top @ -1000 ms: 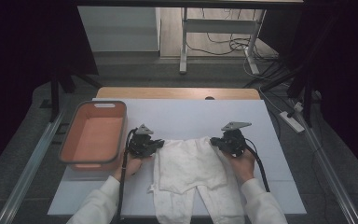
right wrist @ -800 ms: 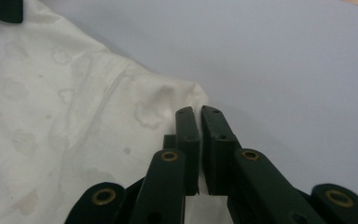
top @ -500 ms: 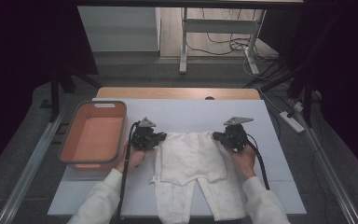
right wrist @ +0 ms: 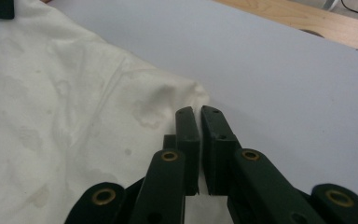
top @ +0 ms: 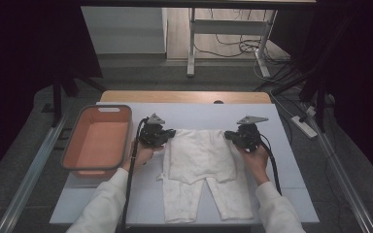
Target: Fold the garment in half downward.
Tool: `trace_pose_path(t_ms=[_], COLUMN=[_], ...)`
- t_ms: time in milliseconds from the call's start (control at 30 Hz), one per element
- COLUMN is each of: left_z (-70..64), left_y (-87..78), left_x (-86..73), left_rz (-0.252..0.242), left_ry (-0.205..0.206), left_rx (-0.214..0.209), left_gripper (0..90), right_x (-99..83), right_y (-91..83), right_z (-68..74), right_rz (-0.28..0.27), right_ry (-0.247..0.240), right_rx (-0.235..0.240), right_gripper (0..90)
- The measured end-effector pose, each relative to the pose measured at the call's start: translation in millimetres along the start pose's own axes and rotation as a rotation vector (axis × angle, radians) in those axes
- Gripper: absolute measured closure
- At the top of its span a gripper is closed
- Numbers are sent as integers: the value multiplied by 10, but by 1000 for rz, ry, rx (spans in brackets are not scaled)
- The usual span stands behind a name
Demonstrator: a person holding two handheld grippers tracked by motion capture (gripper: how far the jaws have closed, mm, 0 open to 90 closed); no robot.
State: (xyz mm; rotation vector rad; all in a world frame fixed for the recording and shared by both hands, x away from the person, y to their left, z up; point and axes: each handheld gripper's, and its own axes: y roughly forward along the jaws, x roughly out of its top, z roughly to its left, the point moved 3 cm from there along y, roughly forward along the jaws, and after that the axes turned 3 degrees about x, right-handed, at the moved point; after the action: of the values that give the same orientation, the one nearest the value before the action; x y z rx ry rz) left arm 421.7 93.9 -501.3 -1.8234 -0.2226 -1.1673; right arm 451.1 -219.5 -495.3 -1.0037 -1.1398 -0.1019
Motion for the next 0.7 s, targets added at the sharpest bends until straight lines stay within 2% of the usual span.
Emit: trace_pose_path(t_ms=[167, 267, 500, 567, 600, 667, 700], left_z=[7, 7, 35, 28, 26, 20, 15], left_y=[7, 41, 89, 89, 79, 4, -41], left_x=[37, 63, 114, 121, 129, 148, 157], left_rz=[-13, -8, -19, -33, -42, -68, -79], left_ry=[4, 24, 15, 21, 28, 21, 16], left_rx=[-3, 3, -6, 6, 24, 50, 48], left_gripper=[859, 858, 853, 805, 737, 562, 499], right_x=[14, 26, 47, 47, 46, 57, 69], right_y=[-34, -53, -85, -95, -102, -137, -181], right_z=[-29, -48, -90, -94, -90, -75, -55], right_rz=[-10, -16, -33, -34, -37, -49, -67], right_ry=[1, 0, 0, 1, -8, -15, 0], right_rx=[-9, -18, -36, -34, -38, -77, -62], right_gripper=[862, 861, 860, 844, 802, 621, 514])
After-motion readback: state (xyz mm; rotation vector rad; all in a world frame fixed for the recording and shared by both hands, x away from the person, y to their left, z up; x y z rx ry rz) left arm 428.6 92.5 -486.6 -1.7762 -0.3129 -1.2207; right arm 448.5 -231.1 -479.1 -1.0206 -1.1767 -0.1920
